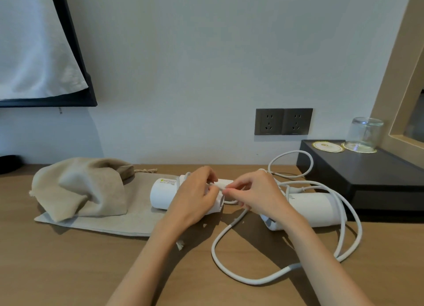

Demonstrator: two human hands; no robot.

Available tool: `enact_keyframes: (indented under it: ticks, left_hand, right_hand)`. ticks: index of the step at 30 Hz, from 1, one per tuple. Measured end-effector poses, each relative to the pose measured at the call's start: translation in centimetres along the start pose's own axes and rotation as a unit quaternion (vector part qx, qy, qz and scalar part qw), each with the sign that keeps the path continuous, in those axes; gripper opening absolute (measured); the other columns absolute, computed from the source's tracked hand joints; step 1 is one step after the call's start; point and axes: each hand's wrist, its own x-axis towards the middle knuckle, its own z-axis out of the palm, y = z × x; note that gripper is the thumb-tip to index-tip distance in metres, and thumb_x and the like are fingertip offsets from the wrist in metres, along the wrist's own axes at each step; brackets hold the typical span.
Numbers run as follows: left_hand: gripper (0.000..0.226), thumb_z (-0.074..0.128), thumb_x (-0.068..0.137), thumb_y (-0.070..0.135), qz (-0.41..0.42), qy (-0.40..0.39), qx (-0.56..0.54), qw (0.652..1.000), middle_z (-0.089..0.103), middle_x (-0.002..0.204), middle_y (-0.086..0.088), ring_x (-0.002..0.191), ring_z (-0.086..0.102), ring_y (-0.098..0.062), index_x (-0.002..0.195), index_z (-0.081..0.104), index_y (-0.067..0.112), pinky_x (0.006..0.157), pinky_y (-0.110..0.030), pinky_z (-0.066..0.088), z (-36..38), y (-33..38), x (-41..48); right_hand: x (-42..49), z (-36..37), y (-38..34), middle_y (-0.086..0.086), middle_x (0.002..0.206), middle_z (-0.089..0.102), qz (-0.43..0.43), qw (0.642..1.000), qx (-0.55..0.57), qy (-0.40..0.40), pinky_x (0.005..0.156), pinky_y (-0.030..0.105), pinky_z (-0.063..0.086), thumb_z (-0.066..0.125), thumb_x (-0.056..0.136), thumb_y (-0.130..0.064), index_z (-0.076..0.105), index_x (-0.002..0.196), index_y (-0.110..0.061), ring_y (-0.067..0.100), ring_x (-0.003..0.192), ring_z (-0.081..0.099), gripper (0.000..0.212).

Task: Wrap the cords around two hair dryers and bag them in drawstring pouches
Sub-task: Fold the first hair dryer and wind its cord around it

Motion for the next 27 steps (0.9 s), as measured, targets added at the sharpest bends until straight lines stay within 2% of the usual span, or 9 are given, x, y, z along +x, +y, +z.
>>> enact_keyframes:
  ticks: [2, 4, 6, 8, 13, 16, 19, 22, 27]
  left_hand:
    - [0.006, 0.049, 0.091, 0.035, 0.043, -0.006, 0.047, 0.998, 0.048, 0.093, 0.011, 0.089, 0.042, -0.006, 0.091, 0.049, 0.029, 0.071, -0.017, 0.031, 0.0, -0.7, -0.4]
    - [0.019, 0.046, 0.088, 0.054, 0.081, -0.019, 0.079, 0.993, 0.043, 0.093, 0.013, 0.091, 0.037, -0.007, 0.088, 0.050, 0.035, 0.073, -0.014, 0.029, 0.1, -1.6, -0.7]
    - [0.025, 0.046, 0.083, 0.063, 0.103, -0.038, 0.080, 0.991, 0.041, 0.093, 0.015, 0.093, 0.036, -0.006, 0.087, 0.052, 0.040, 0.074, -0.013, 0.028, -0.1, -2.0, -0.7]
    - [0.030, 0.053, 0.077, 0.066, 0.112, -0.057, 0.071, 0.990, 0.040, 0.095, 0.016, 0.095, 0.035, -0.006, 0.089, 0.059, 0.040, 0.074, -0.014, 0.029, -0.5, -2.1, -0.8]
    - [0.033, 0.063, 0.068, 0.067, 0.136, -0.054, 0.063, 0.987, 0.034, 0.089, 0.020, 0.095, 0.033, -0.008, 0.088, 0.067, 0.041, 0.077, -0.016, 0.029, -0.9, -2.4, -1.0]
    - [0.030, 0.057, 0.071, 0.068, 0.151, -0.056, 0.059, 0.985, 0.031, 0.085, 0.017, 0.093, 0.034, -0.012, 0.088, 0.071, 0.047, 0.080, -0.020, 0.032, -1.2, -3.0, -1.0]
    - [0.028, 0.058, 0.071, 0.066, 0.127, -0.043, 0.039, 0.990, 0.033, 0.086, 0.017, 0.093, 0.034, -0.012, 0.086, 0.072, 0.047, 0.079, -0.021, 0.032, -1.6, -3.6, -1.1]
    - [0.025, 0.060, 0.074, 0.063, 0.090, -0.017, 0.030, 0.995, 0.042, 0.092, 0.016, 0.096, 0.036, -0.007, 0.084, 0.071, 0.043, 0.081, -0.016, 0.032, -2.0, -3.6, -1.5]
    - [0.023, 0.048, 0.081, 0.054, 0.109, 0.013, 0.066, 0.992, 0.058, 0.100, 0.023, 0.111, 0.040, -0.010, 0.084, 0.059, 0.034, 0.104, -0.045, 0.030, -1.5, -4.0, -2.2]
  right_hand:
    - [0.0, -0.6, 0.1, -0.004, 0.075, 0.072, 0.033, 0.997, 0.065, -0.039, 0.064, 0.020, 0.057, 0.071, 0.084, -0.026, 0.076, 0.089, -0.021, 0.009, 0.069, 0.069, 0.009]
    - [0.3, -0.7, 0.3, -0.003, 0.086, 0.073, 0.056, 0.993, 0.100, -0.003, 0.075, 0.026, 0.058, 0.063, 0.090, -0.021, 0.074, 0.096, -0.020, 0.012, 0.083, 0.069, 0.013]
    - [0.6, -0.4, 0.4, -0.005, 0.108, 0.068, 0.062, 0.995, 0.058, 0.051, 0.080, 0.019, 0.052, 0.052, 0.096, -0.016, 0.068, 0.111, -0.021, 0.009, 0.101, 0.061, 0.022]
    - [0.7, 0.1, 0.3, -0.005, 0.130, 0.056, 0.077, 0.995, 0.043, 0.047, 0.084, 0.012, 0.039, 0.044, 0.099, -0.012, 0.057, 0.128, -0.022, 0.007, 0.116, 0.049, 0.033]
    - [1.1, 2.2, 0.5, 0.001, 0.155, 0.027, 0.154, 0.982, 0.108, -0.025, 0.100, 0.026, 0.029, 0.037, 0.100, -0.008, 0.023, 0.150, -0.021, 0.019, 0.140, 0.028, 0.053]
    - [1.1, 2.8, 1.3, 0.008, 0.149, 0.034, 0.190, 0.977, 0.077, -0.055, 0.101, 0.031, 0.035, 0.039, 0.101, -0.012, 0.021, 0.149, -0.016, 0.020, 0.129, 0.040, 0.051]
    - [0.8, 3.5, 1.9, 0.004, 0.117, 0.059, 0.178, 0.981, 0.068, -0.045, 0.079, 0.023, 0.047, 0.046, 0.099, -0.018, 0.040, 0.132, -0.014, 0.012, 0.101, 0.055, 0.034]
    - [0.7, 4.2, 2.6, 0.003, 0.097, 0.067, 0.162, 0.979, 0.126, 0.004, 0.079, 0.025, 0.055, 0.054, 0.096, -0.017, 0.049, 0.119, -0.011, 0.011, 0.090, 0.065, 0.024]
    - [0.7, 4.6, 2.2, 0.014, 0.095, 0.070, 0.165, 0.939, 0.301, 0.015, 0.073, 0.024, 0.058, 0.058, 0.092, -0.007, 0.049, 0.111, -0.006, 0.018, 0.089, 0.069, 0.020]
